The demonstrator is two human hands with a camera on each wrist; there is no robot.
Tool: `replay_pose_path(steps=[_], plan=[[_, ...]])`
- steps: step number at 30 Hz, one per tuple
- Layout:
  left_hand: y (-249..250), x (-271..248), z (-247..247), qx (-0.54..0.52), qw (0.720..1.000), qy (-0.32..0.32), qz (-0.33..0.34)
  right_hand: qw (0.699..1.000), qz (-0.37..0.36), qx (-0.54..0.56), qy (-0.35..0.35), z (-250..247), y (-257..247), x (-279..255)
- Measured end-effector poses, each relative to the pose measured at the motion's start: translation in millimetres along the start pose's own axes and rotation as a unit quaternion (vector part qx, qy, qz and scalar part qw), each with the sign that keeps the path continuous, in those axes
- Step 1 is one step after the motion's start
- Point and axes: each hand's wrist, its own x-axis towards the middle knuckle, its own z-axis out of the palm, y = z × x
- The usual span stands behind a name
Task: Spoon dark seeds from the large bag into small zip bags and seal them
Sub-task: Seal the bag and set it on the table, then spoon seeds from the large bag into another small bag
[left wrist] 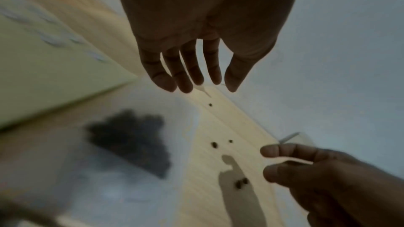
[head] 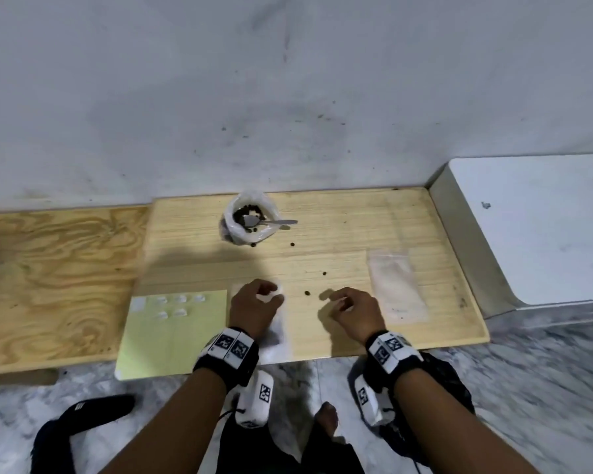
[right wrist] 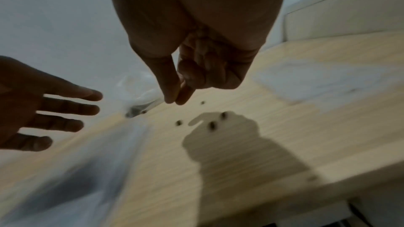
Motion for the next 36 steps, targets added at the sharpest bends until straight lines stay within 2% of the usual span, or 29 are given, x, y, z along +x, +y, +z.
replay_pose_path(steps=[3, 6, 8, 11, 14, 15, 18, 24, 27, 32, 34, 36], plan=[[42, 8, 48, -0.079, 0.991, -0.097, -0.044, 0.996, 0.074, 0.017, 0.043, -49, 35, 8], [80, 15, 101, -0.17, 0.952, -0.206, -0.147, 0.987, 0.145, 0.032, 0.066, -83, 72, 22], [94, 18, 134, -0.178, 0.94, -0.23, -0.178, 0.981, 0.177, 0.02, 0.078, -97, 92, 34], [102, 26, 174, -0.124, 0.96, -0.19, -0.164, 0.976, 0.205, -0.019, 0.072, -106, 110, 50], [98, 33, 193, -0.083, 0.97, -0.16, -0.164, 0.977, 0.202, -0.043, 0.041, -101, 108, 53], [105, 37, 216, -0.06, 0.971, -0.162, -0.164, 0.974, 0.218, -0.031, 0.045, -109, 123, 58], [97, 44, 220, -0.049, 0.972, -0.162, -0.165, 0.977, 0.206, -0.009, 0.059, -103, 120, 56], [97, 46, 224, -0.095, 0.966, -0.158, -0.18, 0.976, 0.198, 0.035, 0.087, -103, 122, 55], [95, 48, 226, -0.108, 0.97, -0.128, -0.179, 0.97, 0.195, 0.074, 0.123, -103, 124, 55], [101, 39, 209, -0.16, 0.982, -0.04, -0.094, 0.949, 0.158, 0.181, 0.204, -106, 113, 49], [106, 32, 193, -0.186, 0.981, -0.032, -0.038, 0.949, 0.129, 0.216, 0.19, -106, 103, 48], [107, 32, 169, -0.211, 0.977, -0.024, 0.009, 0.951, 0.107, 0.254, 0.14, -102, 85, 47]])
